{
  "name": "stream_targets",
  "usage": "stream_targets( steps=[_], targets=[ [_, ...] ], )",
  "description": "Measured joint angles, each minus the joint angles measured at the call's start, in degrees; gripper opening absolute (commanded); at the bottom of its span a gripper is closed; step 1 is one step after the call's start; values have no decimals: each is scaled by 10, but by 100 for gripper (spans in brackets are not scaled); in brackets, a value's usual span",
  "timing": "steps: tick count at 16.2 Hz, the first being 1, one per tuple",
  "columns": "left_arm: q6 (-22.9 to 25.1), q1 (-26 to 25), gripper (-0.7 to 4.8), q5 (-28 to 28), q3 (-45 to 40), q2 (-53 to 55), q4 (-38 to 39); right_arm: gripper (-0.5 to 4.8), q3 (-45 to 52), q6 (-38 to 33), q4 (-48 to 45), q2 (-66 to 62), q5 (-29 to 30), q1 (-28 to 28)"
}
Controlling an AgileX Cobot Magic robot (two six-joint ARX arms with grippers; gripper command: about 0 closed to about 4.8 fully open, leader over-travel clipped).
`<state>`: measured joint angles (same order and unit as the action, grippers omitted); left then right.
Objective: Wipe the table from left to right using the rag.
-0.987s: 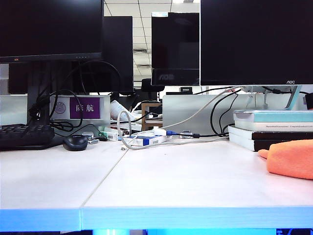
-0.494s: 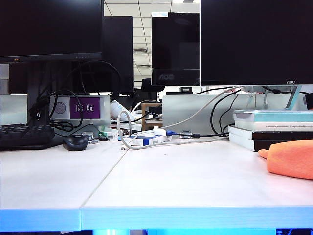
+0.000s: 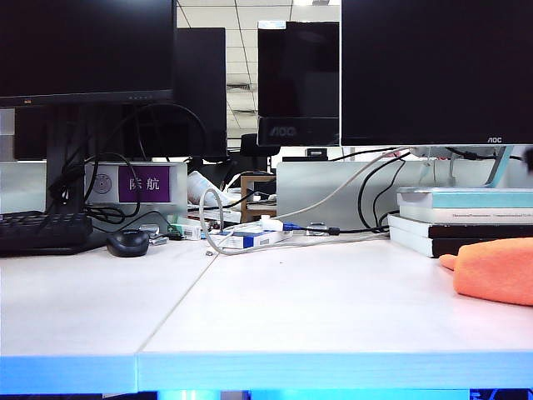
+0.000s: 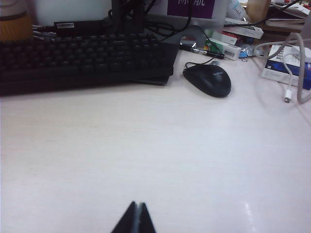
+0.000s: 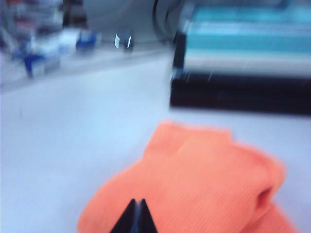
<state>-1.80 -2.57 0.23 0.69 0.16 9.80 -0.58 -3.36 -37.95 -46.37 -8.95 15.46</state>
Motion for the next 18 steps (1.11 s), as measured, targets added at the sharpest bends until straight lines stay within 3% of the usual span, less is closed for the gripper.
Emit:
stream_targets(
  steps=[3, 7, 11, 12, 16, 18],
  targets=[
    [0, 0, -1, 0, 0, 0, 0, 0, 0, 0, 34, 83, 1, -8],
    [0, 0, -1, 0, 0, 0, 0, 0, 0, 3, 104, 230, 0, -60],
    [0, 0, -1, 0, 0, 0, 0, 0, 0, 4, 276, 367, 0, -108],
    [0, 0, -1, 0, 0, 0, 0, 0, 0, 4, 367, 408, 2, -106],
    [0, 0, -1, 0, 0, 0, 0, 0, 0, 4, 471, 460, 58, -107],
    [0, 0, -1, 0, 0, 0, 0, 0, 0, 5, 478, 462, 62, -106]
  ],
)
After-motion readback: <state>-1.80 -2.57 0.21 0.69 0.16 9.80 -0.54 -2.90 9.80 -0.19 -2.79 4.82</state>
